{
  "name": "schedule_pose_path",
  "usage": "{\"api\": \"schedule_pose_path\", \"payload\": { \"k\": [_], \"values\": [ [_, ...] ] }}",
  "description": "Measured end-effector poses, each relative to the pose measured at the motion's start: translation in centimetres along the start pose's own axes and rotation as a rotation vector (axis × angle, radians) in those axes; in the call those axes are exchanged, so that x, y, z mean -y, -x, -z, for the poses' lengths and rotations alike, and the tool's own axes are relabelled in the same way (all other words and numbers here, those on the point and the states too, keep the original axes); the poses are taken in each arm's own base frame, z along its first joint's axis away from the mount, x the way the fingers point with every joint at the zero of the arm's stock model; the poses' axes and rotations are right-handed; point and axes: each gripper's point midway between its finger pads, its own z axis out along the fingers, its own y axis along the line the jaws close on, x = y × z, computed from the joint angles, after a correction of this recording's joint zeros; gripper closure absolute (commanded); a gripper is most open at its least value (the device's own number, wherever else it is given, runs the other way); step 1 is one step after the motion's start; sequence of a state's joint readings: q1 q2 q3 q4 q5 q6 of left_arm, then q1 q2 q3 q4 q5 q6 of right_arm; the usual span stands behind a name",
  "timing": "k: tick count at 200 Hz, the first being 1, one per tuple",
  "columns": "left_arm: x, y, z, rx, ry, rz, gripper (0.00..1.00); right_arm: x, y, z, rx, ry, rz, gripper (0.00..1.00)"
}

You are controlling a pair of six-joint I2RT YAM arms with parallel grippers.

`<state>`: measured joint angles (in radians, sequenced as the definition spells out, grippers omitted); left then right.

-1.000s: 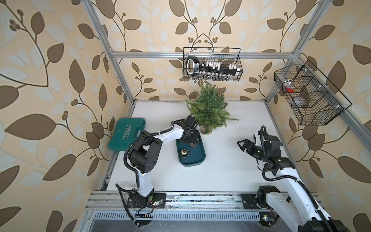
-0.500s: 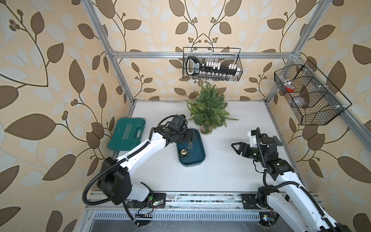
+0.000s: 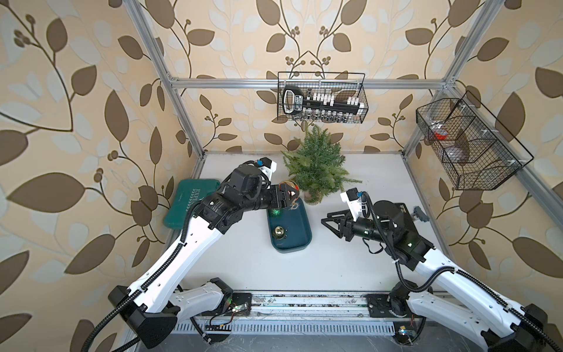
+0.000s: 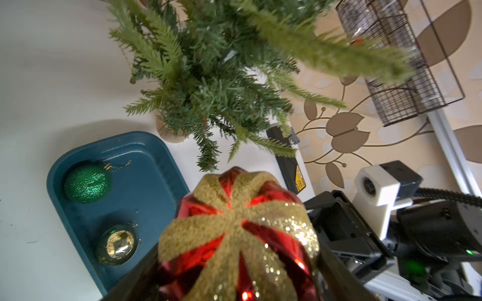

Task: Decorate the small christmas tree with ornaments
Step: Pick up an ornament from the container.

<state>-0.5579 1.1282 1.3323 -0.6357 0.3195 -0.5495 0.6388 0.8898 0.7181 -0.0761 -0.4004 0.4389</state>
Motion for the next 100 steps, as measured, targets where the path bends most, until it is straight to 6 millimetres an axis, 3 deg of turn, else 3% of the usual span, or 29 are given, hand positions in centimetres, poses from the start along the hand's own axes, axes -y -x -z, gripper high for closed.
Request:
{"api": "schedule_pose_path", "payload": {
  "k": [36, 86, 100],
  "values": [
    [3.1, 2.3, 1.0, 0.028, -0.078, -0.023, 0.33, -2.5, 3.4, 0.0, 0.068, 0.065, 0.119, 0.57],
    [4.4, 3.2, 1.3, 0.026, -0.109, -0.027, 0.33, -4.3, 6.6, -0.9, 0.123, 0.12, 0.214, 0.63],
    [4.6, 3.4, 1.4, 0.029, -0.114, -0.029, 0.33, -4.5, 6.9, -1.4, 0.124, 0.131, 0.227, 0.7]
  ]
}}
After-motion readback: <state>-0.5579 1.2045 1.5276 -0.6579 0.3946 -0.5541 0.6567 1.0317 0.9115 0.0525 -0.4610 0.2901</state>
